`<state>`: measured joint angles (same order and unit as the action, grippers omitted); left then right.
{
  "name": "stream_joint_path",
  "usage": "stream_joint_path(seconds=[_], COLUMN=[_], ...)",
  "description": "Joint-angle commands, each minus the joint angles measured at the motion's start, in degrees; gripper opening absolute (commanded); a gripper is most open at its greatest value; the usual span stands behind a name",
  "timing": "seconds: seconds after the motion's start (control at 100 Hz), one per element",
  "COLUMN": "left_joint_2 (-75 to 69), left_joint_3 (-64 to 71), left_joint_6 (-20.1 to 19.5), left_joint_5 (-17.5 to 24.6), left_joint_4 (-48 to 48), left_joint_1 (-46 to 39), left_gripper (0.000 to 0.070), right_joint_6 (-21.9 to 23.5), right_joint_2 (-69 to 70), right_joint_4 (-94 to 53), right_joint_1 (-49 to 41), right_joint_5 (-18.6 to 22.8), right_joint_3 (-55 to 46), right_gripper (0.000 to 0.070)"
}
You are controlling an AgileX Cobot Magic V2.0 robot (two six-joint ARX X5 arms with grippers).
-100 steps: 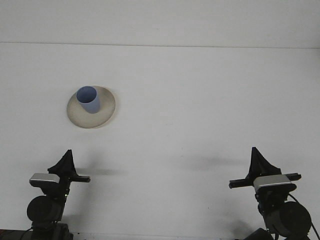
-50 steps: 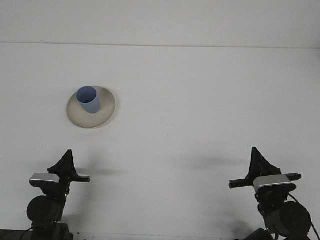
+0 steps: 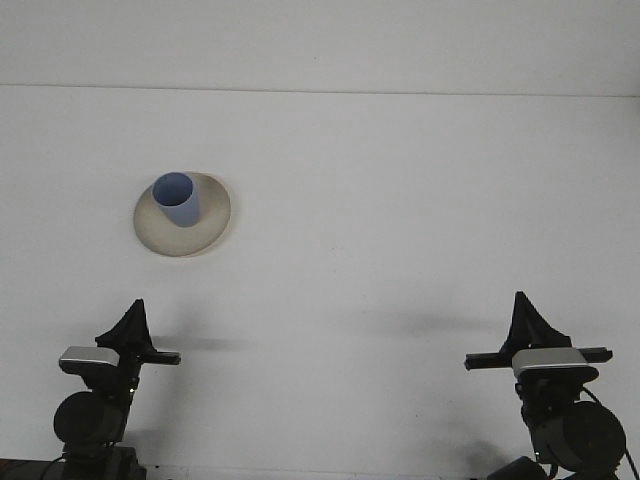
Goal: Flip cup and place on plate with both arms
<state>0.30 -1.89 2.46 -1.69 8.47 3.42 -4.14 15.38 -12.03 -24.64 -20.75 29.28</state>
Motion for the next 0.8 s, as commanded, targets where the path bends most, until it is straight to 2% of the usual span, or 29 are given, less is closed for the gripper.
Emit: stream_joint_path(seconds=[0.0, 0.16, 0.23, 0.32, 0.56, 0.79], left_joint_2=[-0.04, -0.04, -0.04, -0.04, -0.04, -0.04], left_joint_3=[1.09, 1.09, 1.09, 1.09, 1.09, 1.09], left_joint_6=[-0.26, -0.26, -0.26, -0.26, -0.26, -0.26], left_joint_5=[-0.28, -0.28, -0.28, -0.28, -0.28, -0.28], left_joint_4=[0.61, 0.61, 0.61, 0.61, 0.61, 0.59], left_joint_1=[-0.02, -0.02, -0.02, -0.02, -0.02, -0.02], left_gripper=[0.0012, 0.0012, 0.0012, 0.0012, 0.0012, 0.0012], right_joint_6=[-2.8, -7.74, -9.79, -10.99, -9.53, -10.27], right_joint_2=[-0.5, -4.79, -7.5, -10.86, -15.32, -15.32], right_joint_4=[1.81, 7.89, 8.37, 8.13, 8.94, 7.8], right_joint_1=[4.24, 14.71, 17.51, 19.98, 22.75, 22.77], right_joint_5=[3.82, 17.2, 20.79, 22.32, 22.38, 22.27], right_joint_3=[-2.03, -11.52, -15.65, -20.15, -28.61, -28.57], right_gripper=[0.0001, 0.0001, 0.0001, 0.0001, 0.0001, 0.0001])
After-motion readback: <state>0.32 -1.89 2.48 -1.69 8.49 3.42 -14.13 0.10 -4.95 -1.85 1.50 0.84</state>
